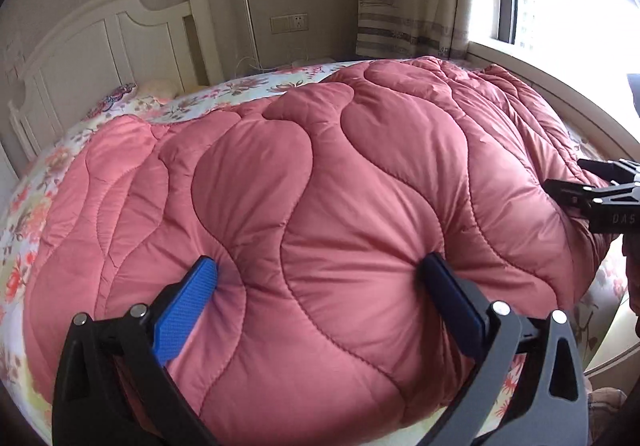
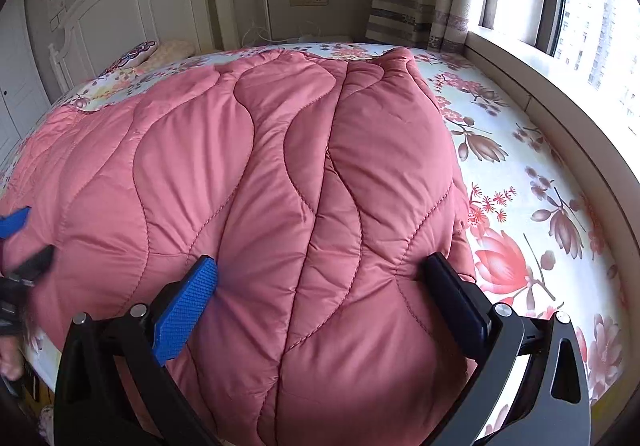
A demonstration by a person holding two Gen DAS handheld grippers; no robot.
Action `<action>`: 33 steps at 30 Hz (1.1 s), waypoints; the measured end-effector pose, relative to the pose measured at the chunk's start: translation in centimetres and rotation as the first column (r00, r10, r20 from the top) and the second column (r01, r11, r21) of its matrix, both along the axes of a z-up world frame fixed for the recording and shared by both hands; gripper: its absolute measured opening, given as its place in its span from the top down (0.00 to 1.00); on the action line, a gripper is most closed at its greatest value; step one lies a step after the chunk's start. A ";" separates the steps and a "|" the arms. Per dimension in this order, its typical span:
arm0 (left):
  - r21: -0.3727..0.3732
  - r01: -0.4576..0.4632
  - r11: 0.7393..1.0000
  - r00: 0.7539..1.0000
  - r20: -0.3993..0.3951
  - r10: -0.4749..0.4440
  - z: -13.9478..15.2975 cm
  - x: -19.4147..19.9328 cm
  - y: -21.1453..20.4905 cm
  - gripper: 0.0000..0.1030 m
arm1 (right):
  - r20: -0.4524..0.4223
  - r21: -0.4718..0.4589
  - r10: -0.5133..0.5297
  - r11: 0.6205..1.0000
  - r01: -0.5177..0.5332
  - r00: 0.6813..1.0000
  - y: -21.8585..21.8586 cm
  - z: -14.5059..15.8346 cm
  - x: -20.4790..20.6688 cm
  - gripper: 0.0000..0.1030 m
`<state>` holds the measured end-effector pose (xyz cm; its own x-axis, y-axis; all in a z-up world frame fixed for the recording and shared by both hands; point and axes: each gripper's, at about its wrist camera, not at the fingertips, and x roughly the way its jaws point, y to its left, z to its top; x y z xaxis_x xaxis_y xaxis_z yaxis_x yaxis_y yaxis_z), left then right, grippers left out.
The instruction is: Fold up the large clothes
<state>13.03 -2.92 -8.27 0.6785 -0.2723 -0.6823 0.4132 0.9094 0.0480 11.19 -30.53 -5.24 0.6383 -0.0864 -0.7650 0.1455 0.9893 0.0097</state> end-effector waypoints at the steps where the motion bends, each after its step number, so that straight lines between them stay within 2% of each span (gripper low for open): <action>1: -0.018 0.006 1.000 1.000 -0.028 -0.007 0.3 0.3 0.4 0.02 | 0.000 0.001 0.001 1.000 -0.001 1.000 -0.2 -0.1 -0.1 0.04; 3: -0.057 -0.011 0.998 0.999 -0.037 0.009 1.5 0.4 1.7 0.02 | 0.001 0.001 0.004 1.000 -0.004 1.000 -0.1 -0.1 -0.2 0.04; 5: -0.094 -0.092 0.991 0.996 -0.004 0.092 2.5 0.6 3.9 0.02 | 0.002 -0.001 0.003 1.000 -0.003 1.000 0.1 -0.1 -0.3 0.04; 7: -0.138 -0.191 0.972 0.981 -0.001 0.192 3.1 1.5 7.2 0.02 | 0.006 0.001 0.005 1.000 -0.005 1.000 0.0 0.0 -0.3 0.04; 10: -0.123 -0.318 0.940 0.948 -0.058 0.313 1.8 4.1 11.1 0.02 | 0.007 0.001 0.004 1.000 -0.004 1.000 0.1 0.0 -0.3 0.04; 12: -0.122 -0.351 0.928 0.935 -0.090 0.342 0.1 5.5 13.4 0.02 | 0.007 0.001 0.004 1.000 -0.004 1.000 0.1 -0.1 -0.4 0.04; 18: -0.048 -0.357 0.933 0.933 -0.076 0.352 -1.0 6.4 13.1 0.02 | 0.004 0.000 0.004 1.000 -0.004 1.000 0.1 0.0 -0.4 0.04; 22: -0.051 -0.351 0.935 0.935 -0.081 0.346 -1.0 6.6 13.2 0.02 | 0.007 -0.004 -0.009 1.000 0.009 1.000 -0.1 1.0 -0.9 0.04; 24: -0.050 -0.351 0.935 0.935 -0.079 0.347 -1.1 6.4 13.3 0.02 | 0.046 -0.004 -0.023 1.000 0.023 0.999 0.0 2.3 -2.0 0.04; 26: -0.051 -0.351 0.935 0.935 -0.079 0.346 -1.1 6.5 13.4 0.02 | 0.124 0.061 0.018 0.998 -0.026 0.992 0.4 4.5 -4.1 0.04; 29: -0.050 -0.352 0.935 0.934 -0.078 0.348 -1.0 6.3 13.3 0.02 | 0.180 0.166 0.075 0.981 -0.105 0.981 0.8 6.4 -7.2 0.04; 31: -0.050 -0.352 0.934 0.934 -0.078 0.348 -1.0 6.4 13.4 0.02 | 0.186 0.240 0.114 0.958 -0.158 0.976 1.2 6.8 -9.0 0.04; 33: -0.050 -0.352 0.935 0.934 -0.078 0.347 -1.0 6.4 13.4 0.02 | 0.145 0.318 0.147 0.930 -0.187 0.978 1.7 6.1 -10.0 0.04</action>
